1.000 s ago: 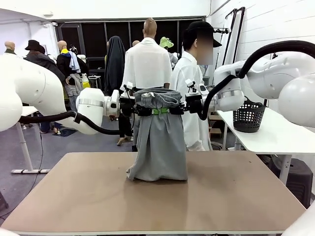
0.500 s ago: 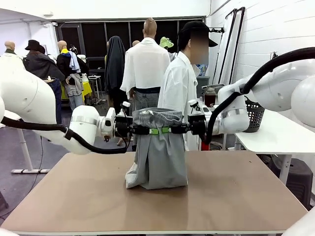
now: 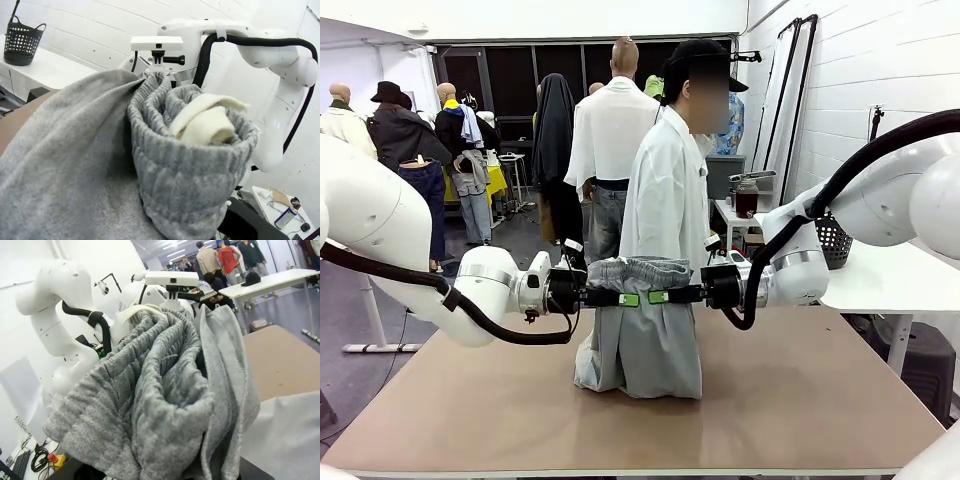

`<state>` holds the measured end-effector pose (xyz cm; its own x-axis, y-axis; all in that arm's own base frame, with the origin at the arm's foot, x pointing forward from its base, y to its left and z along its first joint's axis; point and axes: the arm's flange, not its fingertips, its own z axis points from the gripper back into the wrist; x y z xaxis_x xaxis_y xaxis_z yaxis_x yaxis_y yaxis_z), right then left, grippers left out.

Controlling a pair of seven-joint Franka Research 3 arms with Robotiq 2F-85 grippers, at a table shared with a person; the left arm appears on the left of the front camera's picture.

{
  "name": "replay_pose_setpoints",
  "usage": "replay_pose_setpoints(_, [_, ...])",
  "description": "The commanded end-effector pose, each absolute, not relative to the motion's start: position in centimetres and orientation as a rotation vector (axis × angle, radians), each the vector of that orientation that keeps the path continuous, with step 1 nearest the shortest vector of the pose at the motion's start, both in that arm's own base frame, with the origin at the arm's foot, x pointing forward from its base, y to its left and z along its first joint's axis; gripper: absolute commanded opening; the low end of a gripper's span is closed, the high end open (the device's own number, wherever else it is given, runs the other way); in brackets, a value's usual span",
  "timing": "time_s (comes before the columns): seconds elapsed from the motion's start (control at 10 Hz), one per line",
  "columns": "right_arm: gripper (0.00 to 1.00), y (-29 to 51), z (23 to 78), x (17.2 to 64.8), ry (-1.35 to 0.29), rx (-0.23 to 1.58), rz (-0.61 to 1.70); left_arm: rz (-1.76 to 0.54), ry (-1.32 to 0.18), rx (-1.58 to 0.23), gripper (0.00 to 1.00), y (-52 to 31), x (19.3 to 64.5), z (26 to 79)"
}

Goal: Fold the training pants.
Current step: Fold the Training pants in half.

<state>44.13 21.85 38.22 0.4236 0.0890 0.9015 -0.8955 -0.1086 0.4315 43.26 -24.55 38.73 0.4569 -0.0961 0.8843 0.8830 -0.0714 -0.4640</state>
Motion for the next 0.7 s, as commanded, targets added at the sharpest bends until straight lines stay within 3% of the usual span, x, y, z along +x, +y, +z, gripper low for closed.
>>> replay_pose_setpoints(0.0, [0.0,21.6,38.2,44.4,-0.775,1.427,0.984,-0.953,-0.757,-1.397,0.0,-24.5,43.5,39.0])
replay_pose_setpoints(0.3, [0.0,21.8,38.2,44.1,-0.769,1.43,0.99,-0.945,-0.752,-1.404,0.0,-24.5,43.3,38.7])
replay_pose_setpoints(0.6, [0.0,21.5,35.8,43.3,-0.685,1.484,0.883,-0.828,-0.573,-1.356,0.0,-23.5,40.7,39.6])
